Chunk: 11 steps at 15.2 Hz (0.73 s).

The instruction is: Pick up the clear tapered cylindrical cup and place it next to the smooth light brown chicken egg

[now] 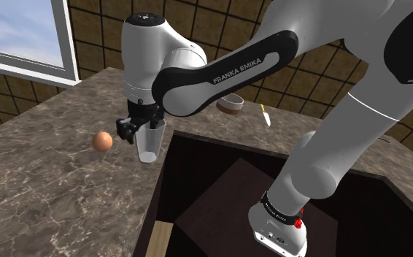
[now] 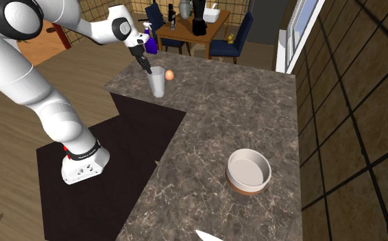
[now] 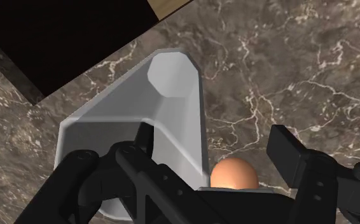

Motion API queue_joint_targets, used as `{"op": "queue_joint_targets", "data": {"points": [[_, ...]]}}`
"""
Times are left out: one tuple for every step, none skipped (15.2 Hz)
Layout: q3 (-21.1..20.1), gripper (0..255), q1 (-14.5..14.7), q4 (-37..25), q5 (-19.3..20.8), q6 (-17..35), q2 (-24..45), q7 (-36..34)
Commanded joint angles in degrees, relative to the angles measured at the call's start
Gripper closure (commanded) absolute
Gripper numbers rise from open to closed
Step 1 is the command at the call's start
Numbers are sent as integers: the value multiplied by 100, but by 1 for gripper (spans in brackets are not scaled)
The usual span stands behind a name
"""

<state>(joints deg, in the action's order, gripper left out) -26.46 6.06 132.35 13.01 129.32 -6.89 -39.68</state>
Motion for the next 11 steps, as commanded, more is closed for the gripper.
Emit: {"op": "queue_joint_targets", "data": {"points": [[0,0,0,0,0,0,0,0],[0,0,0,0,0,0,0,0],[0,0,0,0,0,0,0,0],[-2,0,28,-82,-98,-182,-119,66],[-3,0,54,-172,-185,-367,-229,125],[-2,0,80,-270,-263,-553,-330,178],[-1,0,100,-353,-318,-700,-404,215],[0,0,101,-353,-317,-700,-404,215],[0,0,101,-352,-318,-700,-404,215],[0,0,101,-352,-317,-700,-404,215],[0,0,101,-353,-317,-700,-404,215]]}}
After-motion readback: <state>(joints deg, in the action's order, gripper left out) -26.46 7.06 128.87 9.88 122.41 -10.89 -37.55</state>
